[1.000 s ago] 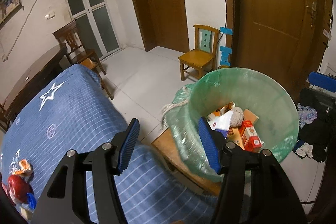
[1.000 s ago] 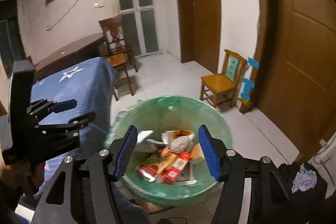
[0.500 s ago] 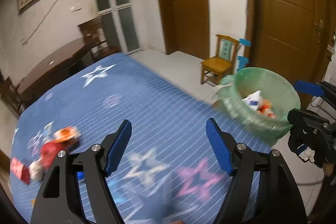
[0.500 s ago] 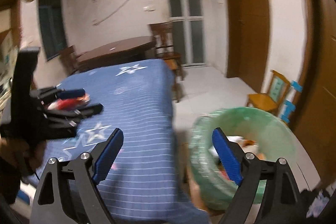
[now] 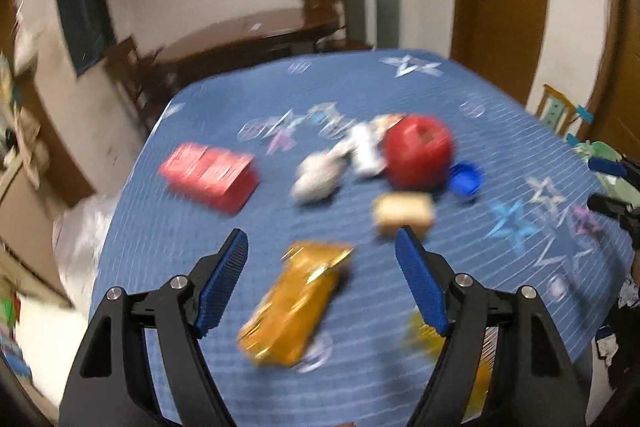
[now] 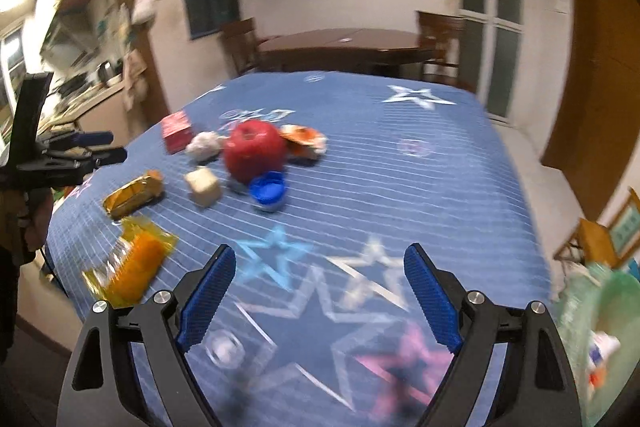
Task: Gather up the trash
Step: 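Move both tools back over the bed toward the remaining trash, then grasp the gold snack packet with the left tool while the right tool grasps the blue bottle cap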
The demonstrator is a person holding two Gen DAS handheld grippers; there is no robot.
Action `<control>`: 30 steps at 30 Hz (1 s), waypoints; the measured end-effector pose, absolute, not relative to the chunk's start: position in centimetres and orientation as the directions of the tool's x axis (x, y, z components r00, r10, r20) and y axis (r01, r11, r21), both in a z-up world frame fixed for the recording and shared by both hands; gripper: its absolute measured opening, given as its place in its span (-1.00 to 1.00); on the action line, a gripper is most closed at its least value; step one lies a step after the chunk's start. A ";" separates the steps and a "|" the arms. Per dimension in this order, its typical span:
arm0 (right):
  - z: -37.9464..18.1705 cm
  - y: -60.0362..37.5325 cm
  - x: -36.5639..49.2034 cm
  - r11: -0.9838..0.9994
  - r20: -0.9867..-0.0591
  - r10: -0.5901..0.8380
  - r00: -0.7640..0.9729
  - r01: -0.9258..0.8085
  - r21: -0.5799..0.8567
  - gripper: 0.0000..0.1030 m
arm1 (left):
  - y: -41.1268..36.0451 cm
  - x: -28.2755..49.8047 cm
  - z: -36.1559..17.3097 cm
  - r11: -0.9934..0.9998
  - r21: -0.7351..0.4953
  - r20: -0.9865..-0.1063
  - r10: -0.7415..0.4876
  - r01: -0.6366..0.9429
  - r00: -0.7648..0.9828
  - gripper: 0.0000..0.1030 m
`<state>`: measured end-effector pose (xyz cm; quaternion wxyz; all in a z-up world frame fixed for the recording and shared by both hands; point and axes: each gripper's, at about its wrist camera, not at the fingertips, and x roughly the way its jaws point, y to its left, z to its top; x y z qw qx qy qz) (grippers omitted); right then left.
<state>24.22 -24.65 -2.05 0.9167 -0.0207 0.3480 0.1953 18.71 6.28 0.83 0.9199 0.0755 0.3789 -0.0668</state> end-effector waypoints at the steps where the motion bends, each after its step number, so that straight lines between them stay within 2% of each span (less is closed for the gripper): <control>1: -2.2 -23.3 25.1 0.917 -0.652 0.353 0.672 -0.387 0.097 0.67 | 7.1 18.6 0.4 0.981 0.086 -0.716 -0.061 0.174 0.695 0.41; 4: -3.1 -20.4 27.7 0.907 -0.674 0.360 0.645 -0.412 0.090 0.62 | 9.3 18.5 -1.3 0.982 0.065 -0.747 -0.070 0.178 0.661 0.41; 7: -4.7 -17.8 30.0 0.902 -0.705 0.349 0.617 -0.424 0.076 0.48 | 9.6 18.4 -2.5 0.980 0.037 -0.759 -0.098 0.193 0.643 0.41; 9: -5.6 -16.9 31.1 0.903 -0.722 0.335 0.606 -0.425 0.063 0.30 | 9.5 18.8 -3.2 0.978 0.027 -0.767 -0.113 0.208 0.631 0.41; 14: -7.2 -15.3 33.7 0.904 -0.744 0.330 0.580 -0.422 0.071 0.13 | 9.7 19.2 -5.0 0.970 0.011 -0.781 -0.143 0.241 0.608 0.41; 23: -8.2 -13.5 35.8 0.903 -0.755 0.309 0.579 -0.427 0.042 0.09 | 9.0 20.0 -6.3 0.965 0.025 -0.793 -0.140 0.261 0.594 0.41; 24: -8.1 -13.4 35.9 0.903 -0.755 0.306 0.579 -0.428 0.038 0.02 | 8.7 20.0 -6.4 0.964 0.036 -0.792 -0.135 0.265 0.596 0.41; 26: -8.2 -13.1 36.2 0.902 -0.761 0.296 0.578 -0.432 0.023 -0.15 | 8.2 20.1 -6.6 0.959 0.053 -0.795 -0.128 0.278 0.593 0.23; 27: -8.2 -12.9 36.2 0.902 -0.761 0.293 0.579 -0.432 0.018 -0.19 | 8.0 20.1 -6.7 0.958 0.057 -0.796 -0.125 0.280 0.592 0.20; 29: -8.0 -13.1 36.1 0.905 -0.753 0.290 0.591 -0.425 0.015 -0.20 | 7.9 20.0 -6.7 0.959 0.048 -0.794 -0.132 0.279 0.593 0.05; 30: -7.8 -13.1 35.9 0.906 -0.747 0.292 0.598 -0.423 0.016 -0.20 | 7.9 20.0 -6.7 0.960 0.047 -0.793 -0.133 0.277 0.595 0.05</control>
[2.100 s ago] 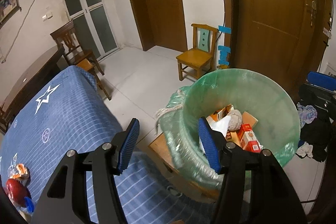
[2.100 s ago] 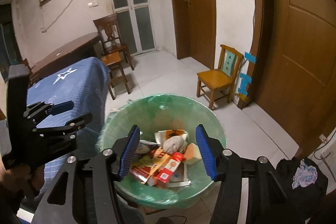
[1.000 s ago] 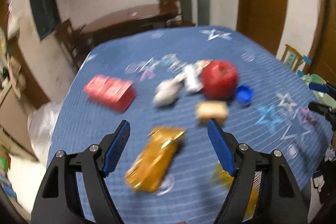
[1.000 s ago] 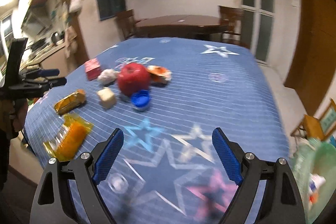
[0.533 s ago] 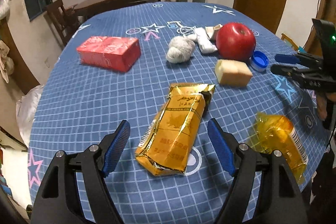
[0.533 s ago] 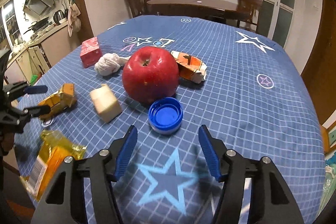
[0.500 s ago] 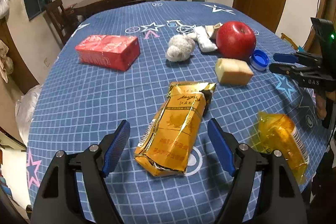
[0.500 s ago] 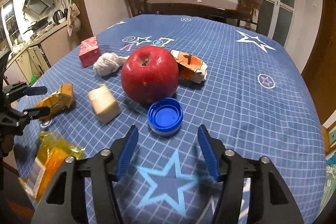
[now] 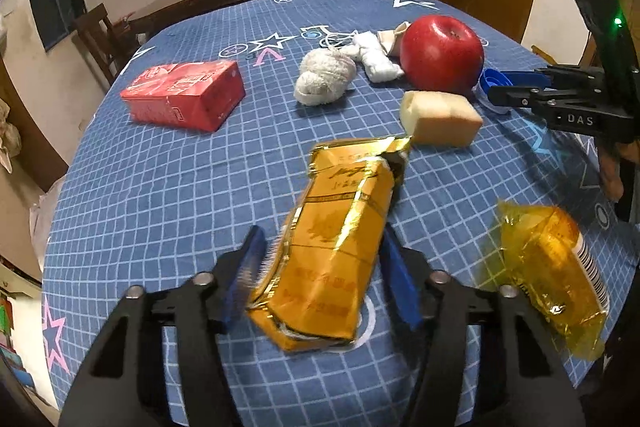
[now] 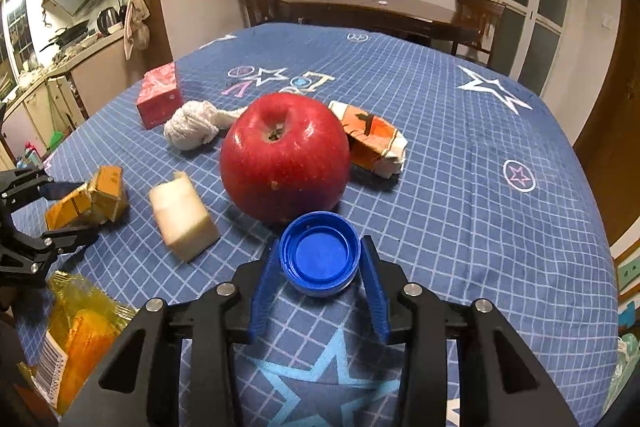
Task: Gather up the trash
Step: 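Grasp the gold snack packet with the left tool while the right tool grasps the blue bottle cap, then lift the gold packet and blue cap and carry them over the green bin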
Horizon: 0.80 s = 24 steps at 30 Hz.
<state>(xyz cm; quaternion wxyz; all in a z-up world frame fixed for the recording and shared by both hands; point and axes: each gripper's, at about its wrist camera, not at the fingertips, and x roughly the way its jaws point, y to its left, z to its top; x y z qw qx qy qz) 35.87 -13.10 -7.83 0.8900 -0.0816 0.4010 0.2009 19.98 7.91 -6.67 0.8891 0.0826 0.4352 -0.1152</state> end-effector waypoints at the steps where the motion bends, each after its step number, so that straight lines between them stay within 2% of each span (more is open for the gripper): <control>1: -7.6 -13.2 35.6 0.908 -0.737 0.295 0.608 -0.419 0.018 -0.20 | 7.9 20.0 -6.7 0.960 0.046 -0.792 -0.133 0.275 0.596 0.04; 13: -4.0 -15.6 30.8 0.927 -0.652 0.315 0.690 -0.370 0.056 -0.20 | 8.4 19.2 -4.9 0.979 0.010 -0.728 -0.131 0.201 0.673 -0.21; 16: -2.9 -15.9 28.9 0.936 -0.620 0.302 0.724 -0.350 0.047 -0.20 | 8.2 18.7 -3.6 0.985 0.021 -0.688 -0.111 0.173 0.717 -0.22; 24: -0.3 -16.1 23.9 0.958 -0.502 0.247 0.829 -0.286 0.000 -0.20 | 4.6 15.5 0.0 0.991 0.047 -0.509 -0.082 0.123 0.857 -0.22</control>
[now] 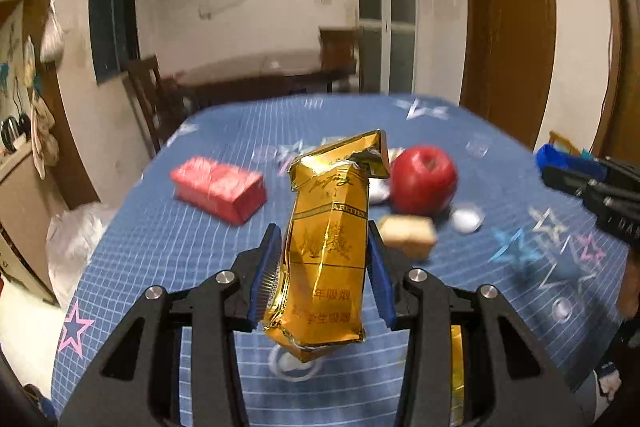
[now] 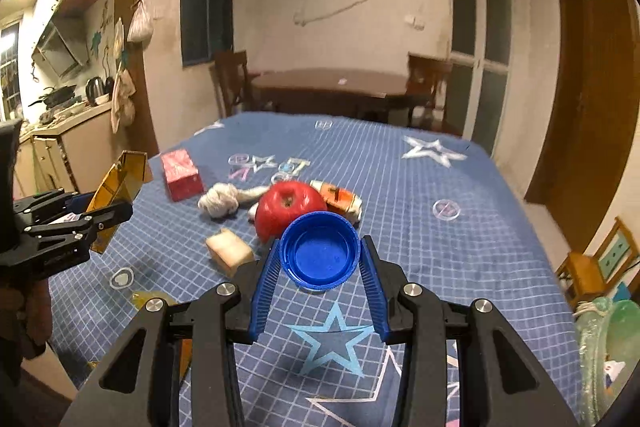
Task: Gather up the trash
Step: 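Lift the gold packet and blue cap and carry them over the green bin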
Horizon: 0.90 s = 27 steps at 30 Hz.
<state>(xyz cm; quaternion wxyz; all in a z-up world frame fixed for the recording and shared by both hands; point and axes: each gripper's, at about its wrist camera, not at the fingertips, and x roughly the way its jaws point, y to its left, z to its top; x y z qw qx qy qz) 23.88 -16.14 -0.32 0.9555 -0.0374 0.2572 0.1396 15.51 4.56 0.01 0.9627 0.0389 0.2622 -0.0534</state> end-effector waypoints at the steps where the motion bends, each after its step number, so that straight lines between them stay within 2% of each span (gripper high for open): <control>1: -0.1 -16.2 23.5 0.959 -0.492 0.246 0.835 -0.283 0.000 -0.20 | 4.1 15.2 0.1 0.991 0.050 -0.492 -0.084 0.124 0.867 -0.22; 12: 2.0 -17.0 19.3 0.975 -0.422 0.187 0.887 -0.219 -0.029 -0.20 | -0.9 13.4 2.2 0.991 -0.024 -0.359 -0.130 0.130 0.924 -0.23; 27: 3.4 -20.3 17.7 0.986 -0.402 0.149 0.903 -0.168 -0.011 -0.20 | -4.2 13.4 2.8 0.988 -0.004 -0.328 -0.146 0.153 0.933 -0.23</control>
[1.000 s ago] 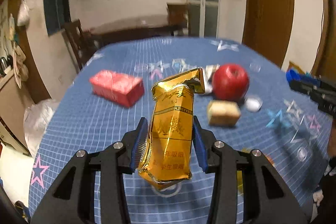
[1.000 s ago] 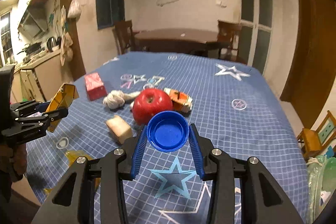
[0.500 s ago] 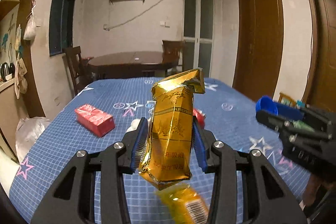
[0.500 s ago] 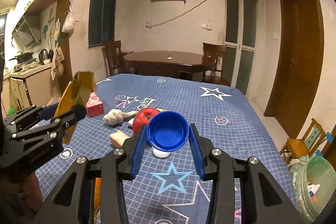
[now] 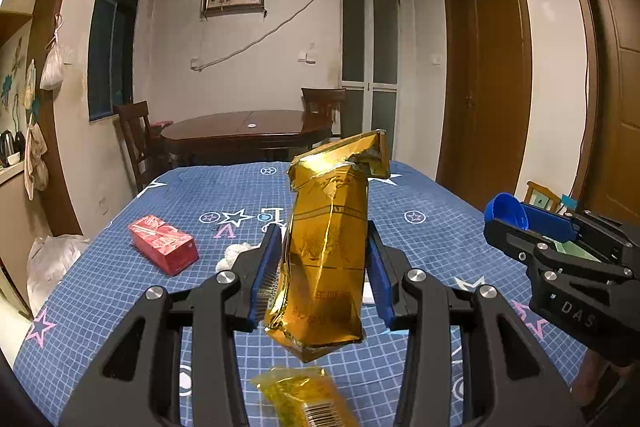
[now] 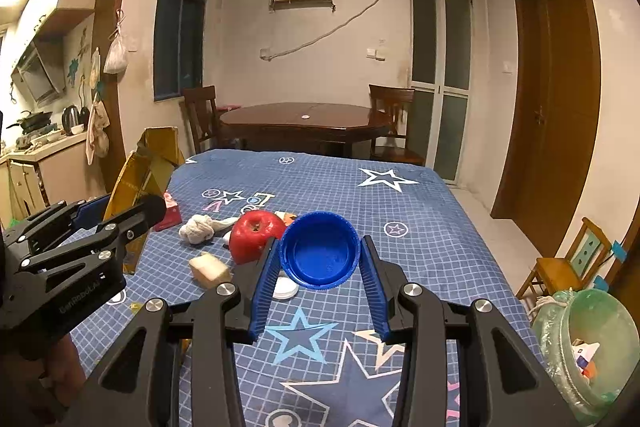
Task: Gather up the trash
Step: 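Lift the gold packet and blue cap and carry them over the green bin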
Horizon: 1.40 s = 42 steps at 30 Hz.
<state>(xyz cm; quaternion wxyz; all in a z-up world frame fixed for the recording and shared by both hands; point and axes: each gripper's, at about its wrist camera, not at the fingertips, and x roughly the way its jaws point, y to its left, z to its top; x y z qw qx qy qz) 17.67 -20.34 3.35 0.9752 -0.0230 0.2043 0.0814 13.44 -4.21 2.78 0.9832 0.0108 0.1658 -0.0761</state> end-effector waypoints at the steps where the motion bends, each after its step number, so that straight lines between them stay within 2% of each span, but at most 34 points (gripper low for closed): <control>1: 3.5 -20.7 17.5 0.986 -0.398 0.145 0.906 -0.164 -0.013 -0.20 | -4.5 13.5 2.8 0.988 -0.006 -0.326 -0.150 0.157 0.933 -0.23; 12: 5.3 -27.6 17.5 0.998 -0.389 0.039 0.920 -0.054 -0.027 -0.20 | -10.6 15.1 3.8 0.961 -0.007 -0.319 -0.263 0.276 0.911 -0.23; 23: 7.1 -40.2 15.6 0.988 -0.414 -0.153 0.897 0.140 -0.060 -0.20 | -20.7 16.4 5.1 0.892 -0.003 -0.326 -0.428 0.452 0.843 -0.23; 34: 6.4 -53.5 11.6 0.943 -0.450 -0.316 0.835 0.328 -0.055 -0.20 | -31.4 16.1 4.1 0.805 0.010 -0.370 -0.548 0.593 0.750 -0.23; 42: 3.7 -61.0 11.2 0.925 -0.538 -0.326 0.778 0.379 -0.013 -0.20 | -37.4 17.1 2.5 0.741 0.021 -0.446 -0.594 0.672 0.669 -0.23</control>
